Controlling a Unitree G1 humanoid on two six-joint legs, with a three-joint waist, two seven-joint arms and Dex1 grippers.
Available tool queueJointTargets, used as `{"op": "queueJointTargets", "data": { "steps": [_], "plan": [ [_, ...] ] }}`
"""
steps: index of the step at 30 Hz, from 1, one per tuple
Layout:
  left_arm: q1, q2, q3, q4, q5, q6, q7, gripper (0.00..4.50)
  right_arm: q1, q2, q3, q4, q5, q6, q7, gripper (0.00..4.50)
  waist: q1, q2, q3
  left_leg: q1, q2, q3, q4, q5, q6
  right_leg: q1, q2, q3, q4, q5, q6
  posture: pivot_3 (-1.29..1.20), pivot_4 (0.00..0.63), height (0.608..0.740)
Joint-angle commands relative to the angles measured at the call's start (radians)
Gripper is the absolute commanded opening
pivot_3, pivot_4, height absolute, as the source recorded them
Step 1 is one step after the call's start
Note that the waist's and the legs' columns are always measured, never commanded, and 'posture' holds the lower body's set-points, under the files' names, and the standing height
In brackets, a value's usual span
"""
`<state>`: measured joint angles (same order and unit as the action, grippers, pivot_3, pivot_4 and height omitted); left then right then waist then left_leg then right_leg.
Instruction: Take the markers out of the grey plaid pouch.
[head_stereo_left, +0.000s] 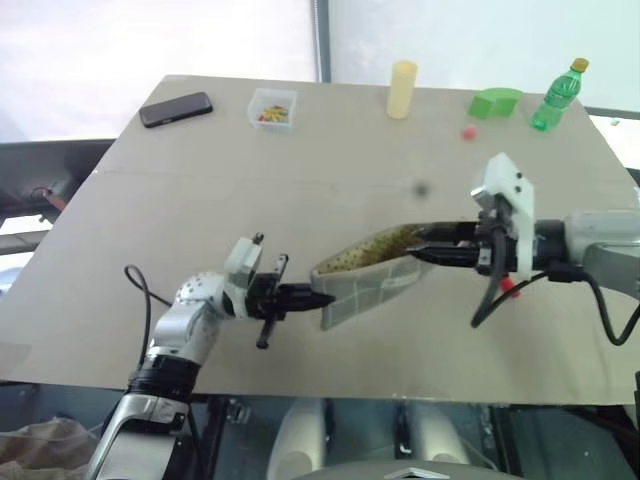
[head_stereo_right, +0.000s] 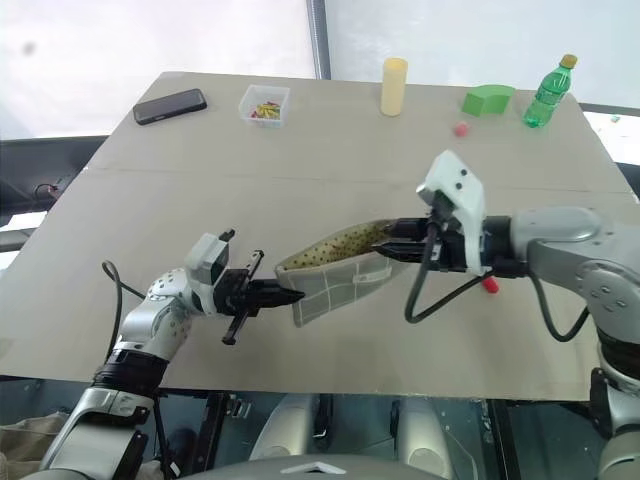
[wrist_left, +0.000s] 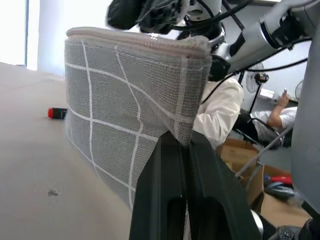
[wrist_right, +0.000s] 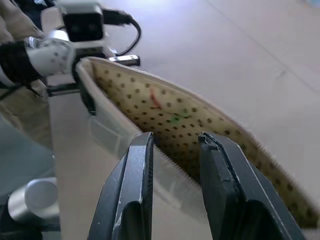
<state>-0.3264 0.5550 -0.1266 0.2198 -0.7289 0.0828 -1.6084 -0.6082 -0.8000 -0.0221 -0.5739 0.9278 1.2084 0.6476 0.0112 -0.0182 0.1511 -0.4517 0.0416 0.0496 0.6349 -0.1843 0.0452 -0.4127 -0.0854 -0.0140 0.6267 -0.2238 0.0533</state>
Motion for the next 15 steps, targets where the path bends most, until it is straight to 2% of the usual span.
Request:
{"op": "queueJointTargets", "data": {
  "steps": [1, 3, 8, 15],
  "plan": [
    [0.014, 0.019, -0.022, -0.026, -0.007, -0.047, -0.006, 0.00, -0.018, -0.013, 0.080, 0.021, -0.089, -0.061, 0.017, 1.44, 0.000, 0.000, 0.000, 0.000, 0.000, 0.000, 0.000, 0.000, 0.000, 0.000, 0.000, 0.000, 0.000, 0.000, 0.000, 0.00, 0.150, 0.740],
    [0.022, 0.020, -0.026, -0.032, -0.011, -0.053, -0.006, 0.00, -0.031, -0.046, 0.178, 0.030, -0.185, -0.123, 0.054, 1.44, 0.000, 0.000, 0.000, 0.000, 0.000, 0.000, 0.000, 0.000, 0.000, 0.000, 0.000, 0.000, 0.000, 0.000, 0.000, 0.00, 0.150, 0.740],
    [0.020, 0.007, -0.022, -0.025, -0.018, -0.048, -0.006, 0.00, -0.045, -0.152, 0.542, 0.051, -0.629, -0.521, 0.218, 1.44, -0.003, 0.001, 0.000, 0.000, -0.001, 0.000, 0.000, 0.000, 0.000, -0.002, 0.001, 0.000, 0.000, 0.000, 0.000, 0.00, 0.150, 0.740],
    [-0.007, -0.022, -0.021, 0.010, -0.009, -0.047, -0.006, 0.00, -0.072, -0.073, 0.642, 0.191, -0.859, -0.753, 0.302, 1.44, -0.004, 0.000, 0.000, 0.001, -0.001, 0.001, 0.002, 0.000, 0.000, -0.001, 0.003, 0.000, 0.001, 0.000, 0.000, 0.00, 0.150, 0.740]
  ]
}}
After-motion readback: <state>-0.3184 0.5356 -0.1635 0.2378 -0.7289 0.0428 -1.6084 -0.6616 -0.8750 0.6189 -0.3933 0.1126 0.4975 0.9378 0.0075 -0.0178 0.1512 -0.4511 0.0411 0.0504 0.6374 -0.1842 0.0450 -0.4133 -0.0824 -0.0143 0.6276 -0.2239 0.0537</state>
